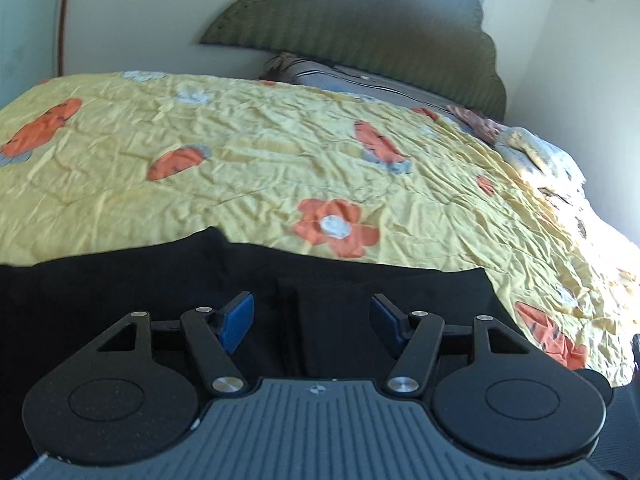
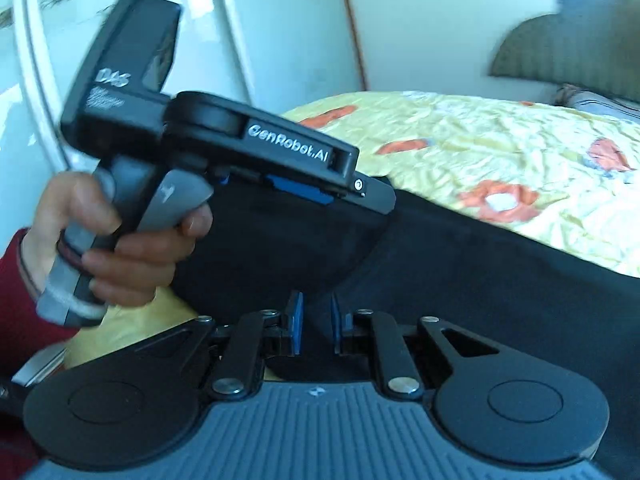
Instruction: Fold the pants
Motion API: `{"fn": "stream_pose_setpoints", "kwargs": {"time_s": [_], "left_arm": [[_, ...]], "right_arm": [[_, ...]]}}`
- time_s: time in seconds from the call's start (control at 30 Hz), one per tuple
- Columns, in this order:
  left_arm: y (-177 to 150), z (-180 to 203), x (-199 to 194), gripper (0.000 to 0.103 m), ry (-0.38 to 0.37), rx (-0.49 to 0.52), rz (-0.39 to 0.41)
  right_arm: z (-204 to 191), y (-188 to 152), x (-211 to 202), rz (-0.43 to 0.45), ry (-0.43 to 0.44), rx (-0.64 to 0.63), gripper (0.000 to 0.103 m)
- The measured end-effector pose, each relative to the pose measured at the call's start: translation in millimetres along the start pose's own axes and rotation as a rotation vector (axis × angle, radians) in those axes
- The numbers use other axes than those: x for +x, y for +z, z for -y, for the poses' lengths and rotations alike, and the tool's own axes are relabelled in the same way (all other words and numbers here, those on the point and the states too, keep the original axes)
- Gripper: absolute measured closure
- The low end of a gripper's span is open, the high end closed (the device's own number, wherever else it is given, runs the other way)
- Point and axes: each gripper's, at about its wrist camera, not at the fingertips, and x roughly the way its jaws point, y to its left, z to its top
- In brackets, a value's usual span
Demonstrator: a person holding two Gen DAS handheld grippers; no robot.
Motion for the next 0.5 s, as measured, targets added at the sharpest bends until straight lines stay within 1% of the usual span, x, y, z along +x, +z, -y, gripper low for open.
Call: {"fn": "stream_pose_setpoints", "kwargs": {"time_s": [0.03,0.07,0.17,0.2,0.23,0.3,0.4,0.5], "left_arm": [[0.8,9.6,7.8,0.036,-0.015,0.035,-0.002],[0.3,15.4,16.1,0.036,-0.007,0.057,-0.010],[-6.5,19.9,44.4,0.037,0.082,0.064,-0.065],[-9.1,19.1,50.5,0.042,0.107,0.058,-0.079],[-11.6,16.8,53.1,0.045,0.126,0.056,-0.078],[-14.2,15.7,51.1,0.044,0.136,0.057,-0.060],[-13.1,15.6,46.2,0.041,0.153,0.062,-0.048],[-13.9,16.8,41.6,0.040,0.182,0.066,-0.034]], "right_arm": [[4.6,0.5,1.2,0.003,-0.039,0.024,0.089],[9.7,-0.3,2.7,0.002,-0.068,0.051,0.089],[21.0,-8.1,10.8,-0.044,-0.122,0.096,0.089],[20.8,-11.2,9.7,-0.040,-0.138,0.096,0.089],[20.1,-12.9,4.9,-0.016,-0.133,0.105,0.088],[22.0,-12.4,-7.4,0.041,-0.137,0.131,0.089],[31.8,-9.5,-17.1,0.101,-0.252,0.154,0.088],[46.3,-10.3,-18.3,0.090,-0.364,0.171,0.088]]}}
